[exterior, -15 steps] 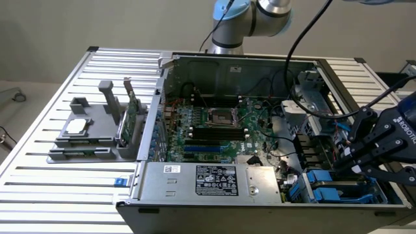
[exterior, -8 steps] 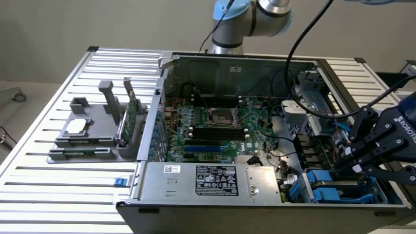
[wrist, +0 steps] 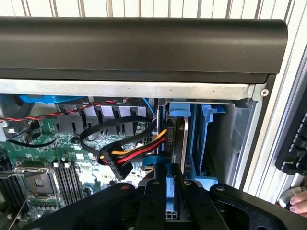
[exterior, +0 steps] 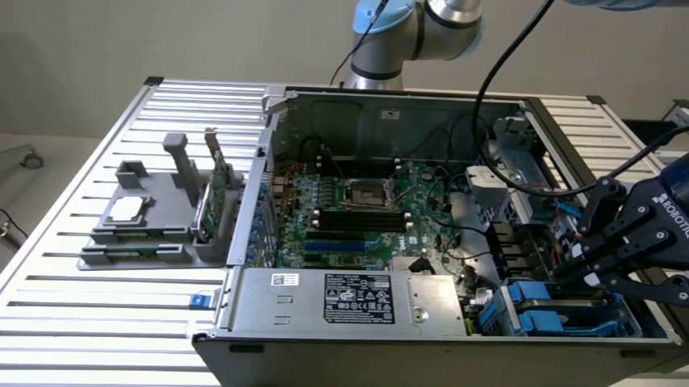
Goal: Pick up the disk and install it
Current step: 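Insert the first disk wire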
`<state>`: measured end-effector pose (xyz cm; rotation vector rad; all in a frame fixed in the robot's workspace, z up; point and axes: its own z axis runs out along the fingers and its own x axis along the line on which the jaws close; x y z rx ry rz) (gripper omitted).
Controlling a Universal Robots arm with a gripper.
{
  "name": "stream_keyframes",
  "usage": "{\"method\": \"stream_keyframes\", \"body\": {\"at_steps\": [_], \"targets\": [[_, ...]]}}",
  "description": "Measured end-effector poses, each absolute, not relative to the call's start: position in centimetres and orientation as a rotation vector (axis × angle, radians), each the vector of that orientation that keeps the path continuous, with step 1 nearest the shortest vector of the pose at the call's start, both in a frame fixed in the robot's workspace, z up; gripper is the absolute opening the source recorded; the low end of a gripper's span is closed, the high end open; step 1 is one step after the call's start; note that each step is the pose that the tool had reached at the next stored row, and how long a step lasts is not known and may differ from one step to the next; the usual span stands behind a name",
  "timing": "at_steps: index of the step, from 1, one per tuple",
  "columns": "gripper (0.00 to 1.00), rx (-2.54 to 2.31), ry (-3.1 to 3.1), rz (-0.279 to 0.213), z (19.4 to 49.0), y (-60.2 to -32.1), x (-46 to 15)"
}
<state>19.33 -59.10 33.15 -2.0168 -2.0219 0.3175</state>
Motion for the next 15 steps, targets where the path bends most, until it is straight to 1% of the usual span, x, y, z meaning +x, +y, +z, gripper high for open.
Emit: {"method": "stream_keyframes", "body": {"at_steps": [15], "targets": [[0.16,-2.014,-2.021,0.312,32.75,-59.1,19.52]]}}
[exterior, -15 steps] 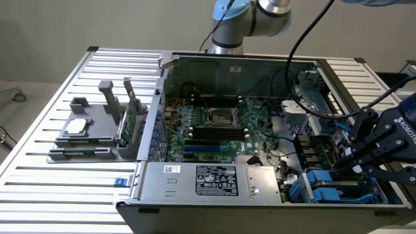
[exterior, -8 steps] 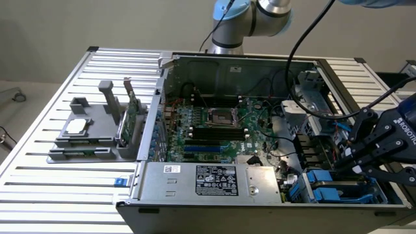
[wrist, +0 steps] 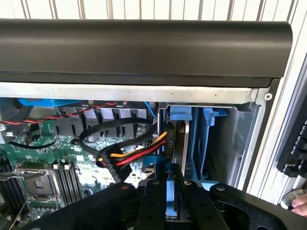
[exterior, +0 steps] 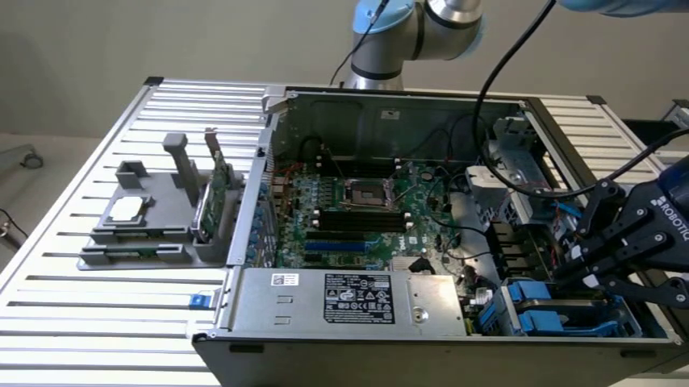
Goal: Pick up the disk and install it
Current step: 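Insert the first disk wire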
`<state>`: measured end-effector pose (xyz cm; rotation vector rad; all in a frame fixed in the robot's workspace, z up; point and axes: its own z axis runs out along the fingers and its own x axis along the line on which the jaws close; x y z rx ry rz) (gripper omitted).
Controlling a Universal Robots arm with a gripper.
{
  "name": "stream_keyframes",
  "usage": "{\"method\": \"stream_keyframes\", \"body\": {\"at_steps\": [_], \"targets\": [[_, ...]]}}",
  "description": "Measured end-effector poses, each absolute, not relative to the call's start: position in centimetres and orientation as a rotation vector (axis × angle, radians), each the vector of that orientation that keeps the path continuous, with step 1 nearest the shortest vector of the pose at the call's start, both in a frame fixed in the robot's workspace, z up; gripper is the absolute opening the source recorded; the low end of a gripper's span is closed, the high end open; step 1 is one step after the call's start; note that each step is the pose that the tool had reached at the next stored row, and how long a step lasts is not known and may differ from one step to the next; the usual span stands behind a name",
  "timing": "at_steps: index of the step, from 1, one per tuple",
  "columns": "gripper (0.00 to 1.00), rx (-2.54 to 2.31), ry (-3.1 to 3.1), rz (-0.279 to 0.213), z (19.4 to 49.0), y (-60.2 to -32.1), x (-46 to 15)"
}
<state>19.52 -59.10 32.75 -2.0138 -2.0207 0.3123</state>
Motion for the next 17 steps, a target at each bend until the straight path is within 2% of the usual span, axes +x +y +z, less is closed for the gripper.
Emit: {"method": "stream_keyframes", "body": {"at_steps": [17], "targets": [[0.18,-2.012,-2.02,0.312,32.59,-59.51,19.65]]}}
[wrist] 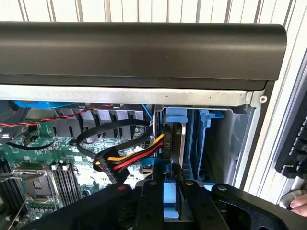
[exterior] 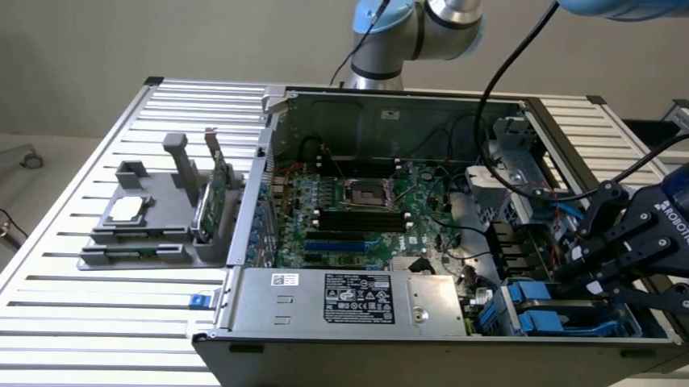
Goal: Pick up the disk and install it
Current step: 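Insert the first disk wire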
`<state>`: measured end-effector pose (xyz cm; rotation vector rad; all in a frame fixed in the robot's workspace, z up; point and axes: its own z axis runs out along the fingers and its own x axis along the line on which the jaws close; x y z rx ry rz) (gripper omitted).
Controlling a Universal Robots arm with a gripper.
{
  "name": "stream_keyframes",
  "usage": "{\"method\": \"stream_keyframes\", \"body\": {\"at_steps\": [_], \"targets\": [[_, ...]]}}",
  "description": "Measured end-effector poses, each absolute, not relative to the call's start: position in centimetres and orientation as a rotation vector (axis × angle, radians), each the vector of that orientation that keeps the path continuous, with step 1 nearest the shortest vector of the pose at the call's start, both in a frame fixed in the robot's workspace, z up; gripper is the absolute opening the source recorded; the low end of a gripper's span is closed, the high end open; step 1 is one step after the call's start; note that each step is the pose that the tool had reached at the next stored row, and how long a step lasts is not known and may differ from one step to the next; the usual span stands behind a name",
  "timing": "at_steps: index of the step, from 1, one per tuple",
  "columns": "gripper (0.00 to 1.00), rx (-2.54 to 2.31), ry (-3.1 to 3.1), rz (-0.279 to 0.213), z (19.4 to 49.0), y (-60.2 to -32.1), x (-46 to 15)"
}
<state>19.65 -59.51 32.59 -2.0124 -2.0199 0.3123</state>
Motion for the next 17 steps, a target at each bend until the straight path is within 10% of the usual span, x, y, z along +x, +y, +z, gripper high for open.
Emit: {"method": "stream_keyframes", "body": {"at_steps": [3,17], "targets": [[0.31,-2.011,-2.018,0.314,32.6,-59.5,19.6],[0.31,-1.996,-2.002,0.34,34.0,-59.8,19.6]]}}
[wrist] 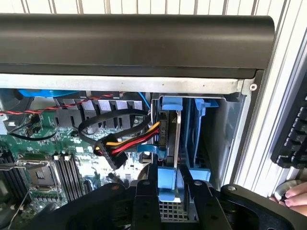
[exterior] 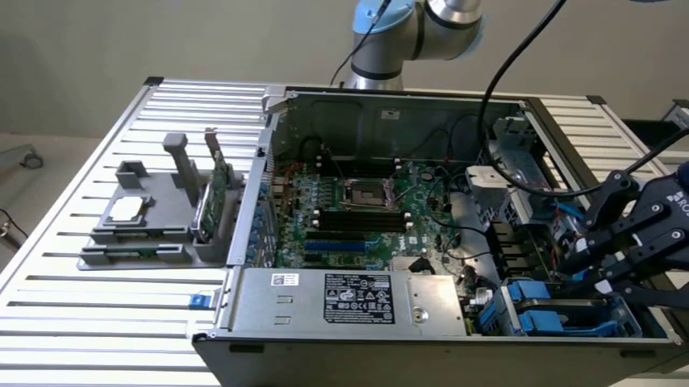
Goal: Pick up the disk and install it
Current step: 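Insert the first disk wire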
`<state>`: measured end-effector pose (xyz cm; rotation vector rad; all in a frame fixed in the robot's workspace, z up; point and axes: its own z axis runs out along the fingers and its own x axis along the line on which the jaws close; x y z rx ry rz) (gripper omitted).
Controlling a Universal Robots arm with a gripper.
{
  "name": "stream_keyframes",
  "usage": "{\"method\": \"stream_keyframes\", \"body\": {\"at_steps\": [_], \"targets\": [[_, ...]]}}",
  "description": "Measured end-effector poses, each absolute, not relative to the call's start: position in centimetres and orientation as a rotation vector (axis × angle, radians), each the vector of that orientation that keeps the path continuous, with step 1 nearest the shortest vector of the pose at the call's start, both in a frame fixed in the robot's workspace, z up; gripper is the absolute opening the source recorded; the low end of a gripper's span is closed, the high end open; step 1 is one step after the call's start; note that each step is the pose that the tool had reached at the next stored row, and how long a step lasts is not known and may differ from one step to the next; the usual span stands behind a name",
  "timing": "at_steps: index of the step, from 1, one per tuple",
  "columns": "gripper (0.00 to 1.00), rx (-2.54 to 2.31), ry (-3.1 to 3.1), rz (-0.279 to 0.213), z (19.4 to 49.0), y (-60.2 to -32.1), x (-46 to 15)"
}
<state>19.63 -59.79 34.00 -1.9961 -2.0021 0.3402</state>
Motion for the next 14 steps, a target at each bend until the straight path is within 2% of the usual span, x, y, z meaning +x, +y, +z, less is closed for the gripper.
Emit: {"method": "stream_keyframes", "body": {"at_steps": [14], "targets": [[0.31,-1.996,-2.002,0.341,34.4,-60.7,15.5]]}}
